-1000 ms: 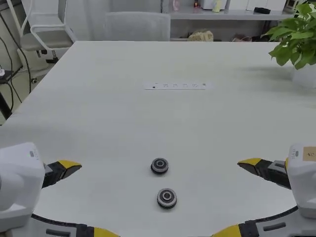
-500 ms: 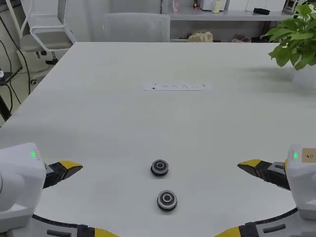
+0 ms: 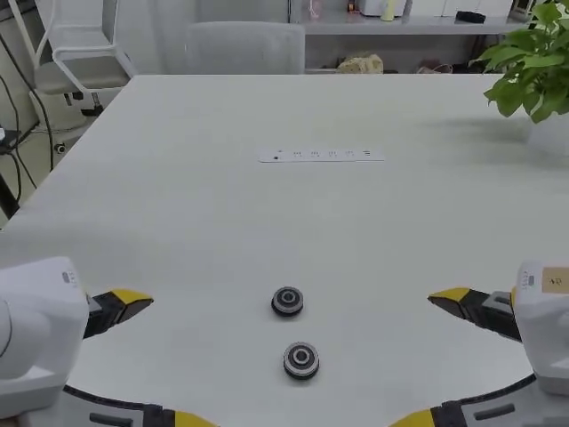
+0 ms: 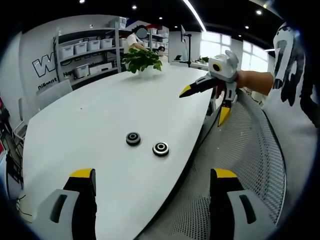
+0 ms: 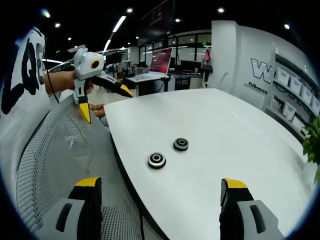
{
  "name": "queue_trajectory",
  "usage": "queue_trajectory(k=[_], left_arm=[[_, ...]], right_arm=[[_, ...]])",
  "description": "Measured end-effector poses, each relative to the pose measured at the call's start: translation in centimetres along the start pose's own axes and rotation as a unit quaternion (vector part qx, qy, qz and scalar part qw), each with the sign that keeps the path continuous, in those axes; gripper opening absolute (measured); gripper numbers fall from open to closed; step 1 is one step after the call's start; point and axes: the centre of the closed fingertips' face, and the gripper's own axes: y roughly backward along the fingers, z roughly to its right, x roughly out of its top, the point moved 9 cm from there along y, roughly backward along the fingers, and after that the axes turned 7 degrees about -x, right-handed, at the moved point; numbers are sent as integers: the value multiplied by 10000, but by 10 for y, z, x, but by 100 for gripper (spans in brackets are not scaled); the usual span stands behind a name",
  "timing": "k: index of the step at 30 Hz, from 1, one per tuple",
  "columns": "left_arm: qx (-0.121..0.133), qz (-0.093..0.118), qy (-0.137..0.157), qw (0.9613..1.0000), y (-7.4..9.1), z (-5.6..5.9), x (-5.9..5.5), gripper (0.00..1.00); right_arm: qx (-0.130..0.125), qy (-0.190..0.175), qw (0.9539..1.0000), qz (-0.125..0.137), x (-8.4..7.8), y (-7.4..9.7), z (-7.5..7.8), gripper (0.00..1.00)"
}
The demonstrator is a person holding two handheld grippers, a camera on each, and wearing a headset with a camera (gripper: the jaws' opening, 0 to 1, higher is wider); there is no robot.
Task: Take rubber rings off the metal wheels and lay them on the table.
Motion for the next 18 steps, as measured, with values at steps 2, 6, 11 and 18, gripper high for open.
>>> queue_trajectory(k=[2, 6, 11, 18], left_arm=[[8, 10, 2, 10000, 0, 0, 0, 93], [21, 4, -6, 10000, 0, 0, -1, 93], [31, -1, 8, 10000, 1, 1, -3, 93], [11, -18, 21, 10000, 0, 4, -4, 92]], right_arm=[[7, 4, 10000, 2, 0, 0, 0, 99], [10, 19, 10000, -4, 0, 0, 0, 99], [15, 21, 10000, -10, -1, -1, -1, 99], [59, 42, 10000, -38, -2, -1, -3, 99]])
